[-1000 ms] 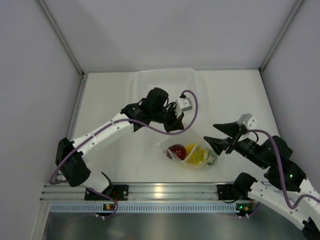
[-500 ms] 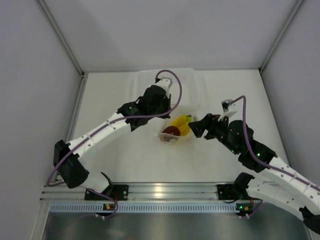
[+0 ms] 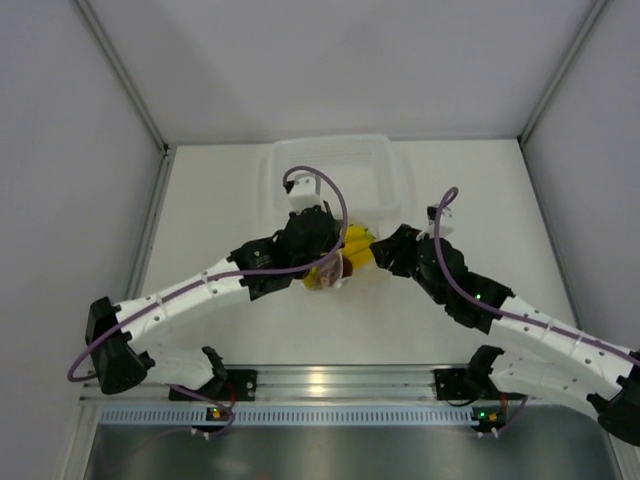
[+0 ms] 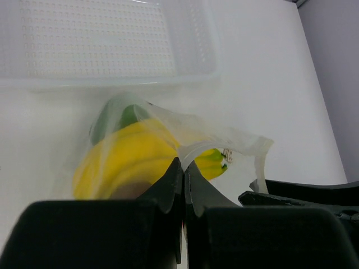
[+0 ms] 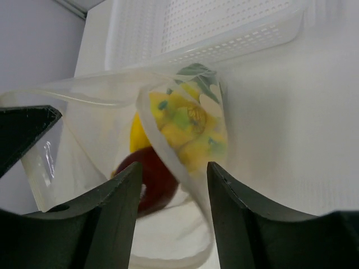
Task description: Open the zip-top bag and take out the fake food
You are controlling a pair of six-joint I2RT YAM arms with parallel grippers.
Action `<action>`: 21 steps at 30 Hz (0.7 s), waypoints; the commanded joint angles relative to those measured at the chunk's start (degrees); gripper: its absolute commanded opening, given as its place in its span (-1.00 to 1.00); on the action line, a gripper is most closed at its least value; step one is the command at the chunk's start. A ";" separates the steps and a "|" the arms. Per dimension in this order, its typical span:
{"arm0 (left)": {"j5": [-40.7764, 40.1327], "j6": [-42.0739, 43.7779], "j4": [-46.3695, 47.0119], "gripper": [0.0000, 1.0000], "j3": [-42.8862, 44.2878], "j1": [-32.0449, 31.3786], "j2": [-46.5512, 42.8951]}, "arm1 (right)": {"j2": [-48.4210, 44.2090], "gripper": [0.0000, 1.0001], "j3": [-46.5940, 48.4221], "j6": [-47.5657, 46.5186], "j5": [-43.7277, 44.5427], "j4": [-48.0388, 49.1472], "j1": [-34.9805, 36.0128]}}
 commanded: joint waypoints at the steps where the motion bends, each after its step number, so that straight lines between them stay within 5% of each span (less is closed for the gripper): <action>1: -9.52 -5.26 9.31 -1.00 -3.40 -3.22 -3.41 | 2.01 0.01 0.04 1.71 1.24 6.62 0.89; 5: -16.82 -7.89 9.49 -1.00 -4.90 -6.30 -3.68 | 1.75 -0.16 -2.24 2.23 0.27 7.94 2.20; 17: -32.65 -12.29 9.49 -1.00 -8.76 -13.87 -5.00 | -1.67 -0.12 -13.23 1.18 7.63 1.89 2.65; 21: -33.97 -11.59 9.49 -1.00 -9.12 -13.87 -5.35 | -5.80 -0.56 -15.16 -2.06 8.53 1.70 1.69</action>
